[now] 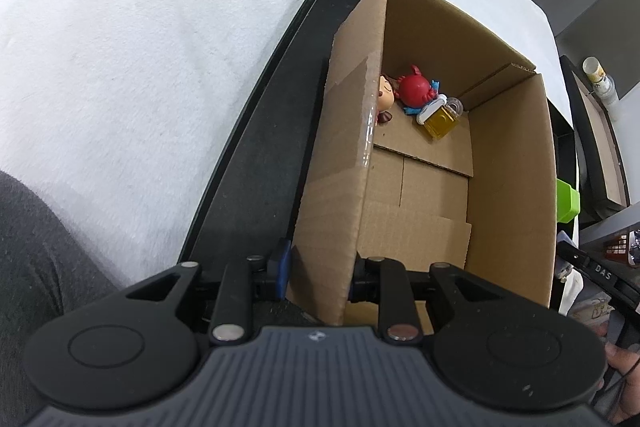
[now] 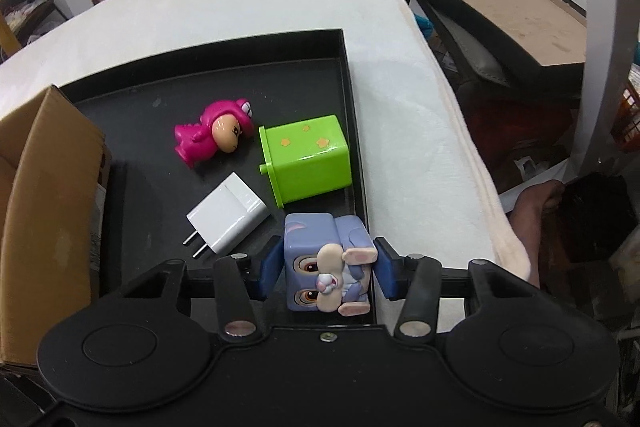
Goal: Organize rigid objects
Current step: 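Close the right gripper on the lavender bunny cube, then carry the bunny cube into the cardboard box and open the right gripper, then move the right tool back and grasp the white phone charger, then carry the white charger into the box and release it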
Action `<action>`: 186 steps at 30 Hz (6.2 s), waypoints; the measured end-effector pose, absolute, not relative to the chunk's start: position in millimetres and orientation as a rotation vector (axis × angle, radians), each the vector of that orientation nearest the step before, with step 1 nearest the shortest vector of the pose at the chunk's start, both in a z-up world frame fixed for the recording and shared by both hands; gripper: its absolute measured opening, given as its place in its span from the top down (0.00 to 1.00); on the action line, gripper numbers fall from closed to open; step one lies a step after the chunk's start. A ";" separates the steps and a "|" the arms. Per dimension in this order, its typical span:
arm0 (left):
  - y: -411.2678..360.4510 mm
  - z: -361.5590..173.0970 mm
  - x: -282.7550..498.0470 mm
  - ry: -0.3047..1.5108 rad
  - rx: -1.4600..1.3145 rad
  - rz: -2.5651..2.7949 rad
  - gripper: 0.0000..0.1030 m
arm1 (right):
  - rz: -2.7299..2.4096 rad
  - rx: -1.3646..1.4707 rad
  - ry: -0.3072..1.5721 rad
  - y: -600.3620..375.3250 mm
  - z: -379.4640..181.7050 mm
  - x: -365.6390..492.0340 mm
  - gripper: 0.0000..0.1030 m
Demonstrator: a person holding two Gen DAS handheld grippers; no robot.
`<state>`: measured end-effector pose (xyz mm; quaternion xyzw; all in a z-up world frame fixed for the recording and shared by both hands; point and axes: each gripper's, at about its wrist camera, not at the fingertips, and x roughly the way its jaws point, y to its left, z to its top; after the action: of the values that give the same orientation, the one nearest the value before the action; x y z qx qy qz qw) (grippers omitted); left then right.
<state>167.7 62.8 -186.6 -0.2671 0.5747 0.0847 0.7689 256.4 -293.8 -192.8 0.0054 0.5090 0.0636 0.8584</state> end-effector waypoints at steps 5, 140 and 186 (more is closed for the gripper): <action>62.9 -187.0 168.0 1.243 -0.581 0.179 0.76 | 0.163 0.020 1.042 -289.2 -178.7 249.3 0.57; 70.4 -188.3 173.1 1.224 -0.565 0.140 0.72 | -0.010 0.118 1.127 -220.1 -220.0 288.2 0.32; 69.8 -192.1 172.1 1.217 -0.568 0.162 0.72 | 0.183 0.139 0.917 -207.9 -103.4 246.8 0.63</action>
<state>172.1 69.8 -192.1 -0.2629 0.5632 0.0751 0.7797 246.8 -207.9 -103.4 0.0669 0.4416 0.0882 0.8903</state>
